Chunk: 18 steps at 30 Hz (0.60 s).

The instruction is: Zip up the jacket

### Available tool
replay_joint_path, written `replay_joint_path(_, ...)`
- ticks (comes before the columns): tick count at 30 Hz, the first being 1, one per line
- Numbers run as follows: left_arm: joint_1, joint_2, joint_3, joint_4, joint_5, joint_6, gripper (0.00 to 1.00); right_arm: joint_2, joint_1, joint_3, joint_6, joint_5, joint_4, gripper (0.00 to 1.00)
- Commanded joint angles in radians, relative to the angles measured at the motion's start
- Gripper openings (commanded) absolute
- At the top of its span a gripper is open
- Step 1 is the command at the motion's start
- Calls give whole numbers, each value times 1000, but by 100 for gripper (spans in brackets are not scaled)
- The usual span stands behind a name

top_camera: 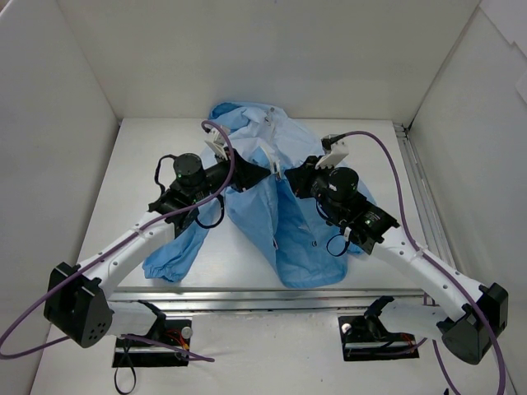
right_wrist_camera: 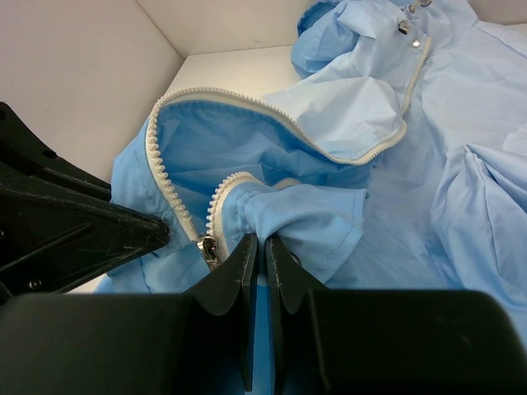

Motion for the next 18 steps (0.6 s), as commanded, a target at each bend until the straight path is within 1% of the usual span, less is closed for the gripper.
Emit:
replay_joint_path(1, -6, -8, 57, 73, -3, 0, 0, 3, -8, 64, 12, 10, 106, 0)
replay_joint_path(18, -24, 8, 71, 68, -6, 4, 0, 6, -9, 64, 30, 17, 106, 0)
